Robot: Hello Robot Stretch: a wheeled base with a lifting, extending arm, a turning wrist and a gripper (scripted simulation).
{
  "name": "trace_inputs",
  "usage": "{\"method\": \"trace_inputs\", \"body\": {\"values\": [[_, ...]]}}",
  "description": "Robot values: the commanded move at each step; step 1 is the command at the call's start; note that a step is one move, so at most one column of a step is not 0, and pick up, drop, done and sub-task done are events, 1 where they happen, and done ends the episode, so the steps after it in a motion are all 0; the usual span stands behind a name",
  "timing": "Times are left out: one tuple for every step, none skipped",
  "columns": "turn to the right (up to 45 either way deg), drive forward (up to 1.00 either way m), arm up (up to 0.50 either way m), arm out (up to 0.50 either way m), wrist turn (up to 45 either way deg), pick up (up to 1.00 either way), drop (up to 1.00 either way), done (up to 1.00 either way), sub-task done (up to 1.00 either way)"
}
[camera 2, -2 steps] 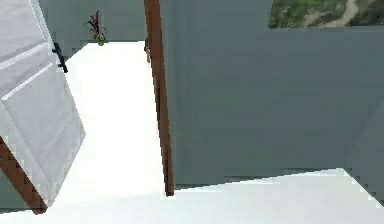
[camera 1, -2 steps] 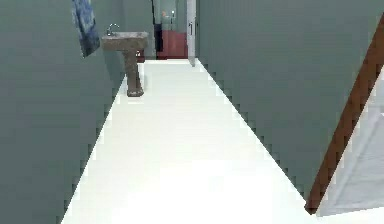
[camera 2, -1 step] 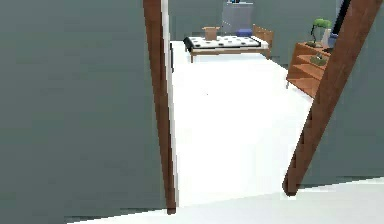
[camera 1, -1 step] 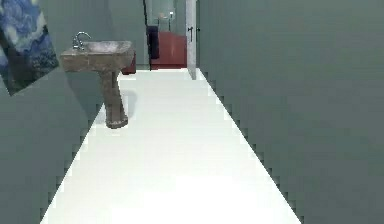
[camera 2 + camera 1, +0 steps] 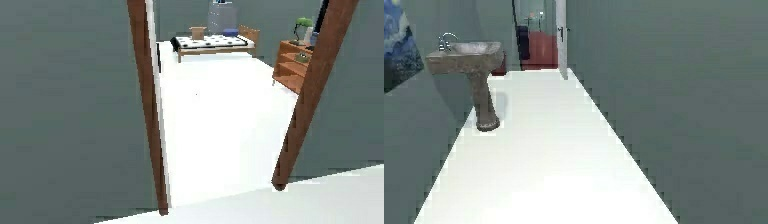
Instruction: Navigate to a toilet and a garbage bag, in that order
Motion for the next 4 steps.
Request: {"method": "trace_inputs", "body": {"values": [[0.0,1.0,0.0,0.0,0.0,0.0,0.0,0.0,0.0],[0.0,1.0,0.0,0.0,0.0,0.0,0.0,0.0,0.0],[-3.0,0.0,0.0,0.0,0.0,0.0,0.0,0.0,0.0],[0.0,0.05,0.0,0.0,0.0,0.0,0.0,0.0,0.0]]}}
